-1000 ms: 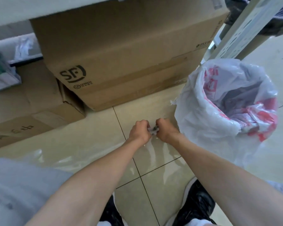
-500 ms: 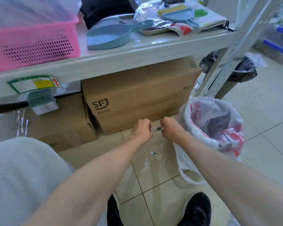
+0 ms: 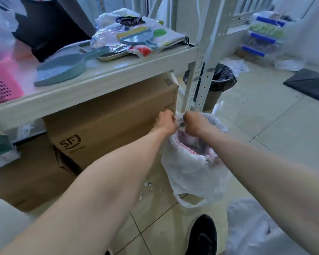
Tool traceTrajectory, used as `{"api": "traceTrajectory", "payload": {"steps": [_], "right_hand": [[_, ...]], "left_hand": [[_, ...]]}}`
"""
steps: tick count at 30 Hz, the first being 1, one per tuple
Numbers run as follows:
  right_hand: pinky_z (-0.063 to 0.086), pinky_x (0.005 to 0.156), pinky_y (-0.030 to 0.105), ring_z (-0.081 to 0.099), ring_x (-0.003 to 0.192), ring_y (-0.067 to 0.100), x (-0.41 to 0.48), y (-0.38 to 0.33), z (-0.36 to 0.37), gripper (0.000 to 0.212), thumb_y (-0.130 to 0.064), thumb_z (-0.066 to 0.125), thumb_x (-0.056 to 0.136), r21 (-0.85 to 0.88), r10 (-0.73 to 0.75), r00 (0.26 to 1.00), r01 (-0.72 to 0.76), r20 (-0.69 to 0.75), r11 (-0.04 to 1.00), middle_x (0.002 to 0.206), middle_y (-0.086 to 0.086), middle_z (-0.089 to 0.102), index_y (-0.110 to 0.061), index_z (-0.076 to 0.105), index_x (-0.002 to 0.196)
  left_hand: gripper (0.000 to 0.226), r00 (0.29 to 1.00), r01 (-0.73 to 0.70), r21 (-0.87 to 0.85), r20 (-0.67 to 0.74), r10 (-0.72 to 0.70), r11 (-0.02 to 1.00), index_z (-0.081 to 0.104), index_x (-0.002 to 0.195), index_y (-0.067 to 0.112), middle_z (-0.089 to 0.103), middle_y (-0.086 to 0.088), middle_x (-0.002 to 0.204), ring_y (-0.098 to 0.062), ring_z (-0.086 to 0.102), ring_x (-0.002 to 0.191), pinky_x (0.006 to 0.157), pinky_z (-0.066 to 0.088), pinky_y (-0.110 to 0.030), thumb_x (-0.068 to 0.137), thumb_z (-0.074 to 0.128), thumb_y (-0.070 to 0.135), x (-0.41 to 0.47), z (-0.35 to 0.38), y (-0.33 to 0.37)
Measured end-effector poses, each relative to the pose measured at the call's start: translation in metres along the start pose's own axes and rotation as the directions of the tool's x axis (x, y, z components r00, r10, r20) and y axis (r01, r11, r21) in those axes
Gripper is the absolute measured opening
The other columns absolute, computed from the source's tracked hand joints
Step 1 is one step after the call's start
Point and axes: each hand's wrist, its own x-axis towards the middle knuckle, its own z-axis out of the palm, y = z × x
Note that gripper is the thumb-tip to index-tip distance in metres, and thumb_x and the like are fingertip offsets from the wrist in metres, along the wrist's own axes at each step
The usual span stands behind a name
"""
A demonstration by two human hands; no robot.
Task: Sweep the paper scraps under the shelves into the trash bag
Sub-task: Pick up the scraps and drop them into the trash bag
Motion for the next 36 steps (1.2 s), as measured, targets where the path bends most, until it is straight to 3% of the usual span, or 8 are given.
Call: {"api": "traceTrajectory", "payload": {"steps": [5, 8, 12, 18, 23, 28, 33, 36], "right_hand": [[0.041, 0.063, 0.035, 0.047, 0.075, 0.025, 0.006, 0.06, 0.009, 0.017, -0.006, 0.059, 0.075, -0.056, 0.106, 0.994, -0.106, 0.0, 0.993, 0.087, 0.004, 0.048, -0.013, 0.046, 0.085], [0.042, 0.064, 0.034, 0.048, 0.076, 0.023, 0.008, 0.08, 0.019, 0.025, -0.01, 0.064, 0.074, -0.022, 0.135, 0.99, -0.134, 0.036, 0.991, 0.09, 0.002, 0.05, -0.02, 0.046, 0.089], [0.045, 0.066, 0.033, 0.055, 0.083, 0.025, 0.008, 0.089, 0.024, 0.043, -0.023, 0.071, 0.073, -0.059, 0.17, 0.982, -0.165, 0.084, 0.985, 0.099, 0.004, 0.055, -0.019, 0.051, 0.111], [0.04, 0.058, 0.033, 0.048, 0.071, 0.024, 0.002, 0.07, 0.008, 0.026, -0.011, 0.067, 0.075, -0.106, 0.132, 0.988, -0.123, 0.086, 0.987, 0.076, 0.001, 0.043, -0.015, 0.041, 0.073], [0.041, 0.059, 0.033, 0.051, 0.074, 0.025, 0.001, 0.028, -0.003, 0.021, -0.005, 0.062, 0.076, -0.053, 0.059, 0.997, -0.056, 0.053, 0.997, 0.084, 0.005, 0.048, -0.013, 0.047, 0.089], [0.05, 0.067, 0.035, 0.057, 0.083, 0.026, 0.008, -0.03, 0.01, 0.024, -0.005, 0.06, 0.081, 0.033, -0.074, 0.995, 0.072, 0.065, 0.997, 0.101, 0.012, 0.061, -0.007, 0.056, 0.105], [0.051, 0.081, 0.042, 0.057, 0.098, 0.037, 0.02, -0.083, 0.06, 0.025, -0.005, 0.052, 0.079, 0.102, -0.152, 0.976, 0.137, 0.154, 0.985, 0.111, 0.018, 0.054, -0.006, 0.051, 0.104], [0.049, 0.086, 0.04, 0.055, 0.104, 0.037, 0.029, -0.101, 0.106, 0.028, -0.006, 0.05, 0.081, 0.106, -0.163, 0.944, 0.138, 0.288, 0.985, 0.117, 0.018, 0.051, -0.005, 0.05, 0.109]], "left_hand": [[0.021, 0.994, -0.061, -0.048, 0.085, 0.065, 0.997, 0.06, 0.078, 0.019, 0.063, -0.002, 0.082, -0.011, 0.061, 0.072, 0.057, 0.048, -0.022, 0.081, 0.071, 0.001, 0.028, 0.044, 0.03], [0.025, 0.988, -0.064, -0.07, 0.135, 0.073, 0.996, 0.057, 0.09, 0.02, 0.061, -0.002, 0.09, -0.015, 0.061, 0.08, 0.063, 0.052, -0.026, 0.08, 0.07, 0.001, 0.031, 0.055, 0.027], [0.044, 0.973, -0.063, -0.091, 0.215, 0.081, 0.994, 0.054, 0.105, 0.024, 0.058, -0.002, 0.106, -0.018, 0.058, 0.095, 0.067, 0.052, -0.025, 0.074, 0.076, 0.002, 0.03, 0.051, 0.019], [0.034, 0.993, -0.049, -0.017, 0.106, 0.05, 0.999, 0.064, 0.113, 0.018, 0.063, -0.004, 0.112, -0.022, 0.061, 0.099, 0.084, 0.056, -0.037, 0.08, 0.071, 0.009, 0.021, 0.016, -0.001], [0.025, 0.997, 0.051, 0.066, 0.053, -0.055, 0.997, 0.061, 0.104, 0.03, 0.061, -0.002, 0.116, -0.025, 0.06, 0.104, 0.091, 0.053, -0.041, 0.081, 0.067, 0.022, -0.002, -0.015, -0.031], [0.032, 0.966, 0.259, 0.084, -0.003, -0.26, 0.962, 0.061, 0.112, 0.029, 0.059, -0.001, 0.12, -0.025, 0.059, 0.104, 0.076, 0.046, -0.031, 0.082, 0.065, 0.017, -0.03, -0.019, -0.087], [0.041, 0.904, 0.418, 0.131, 0.04, -0.426, 0.899, 0.058, 0.125, 0.028, 0.053, -0.004, 0.13, -0.027, 0.056, 0.117, 0.093, 0.047, -0.032, 0.086, 0.061, 0.017, -0.05, 0.003, -0.158], [0.047, 0.873, 0.467, 0.176, 0.068, -0.484, 0.867, 0.056, 0.131, 0.027, 0.053, -0.005, 0.135, -0.026, 0.055, 0.121, 0.095, 0.046, -0.03, 0.086, 0.06, 0.014, -0.054, 0.022, -0.199]]}}
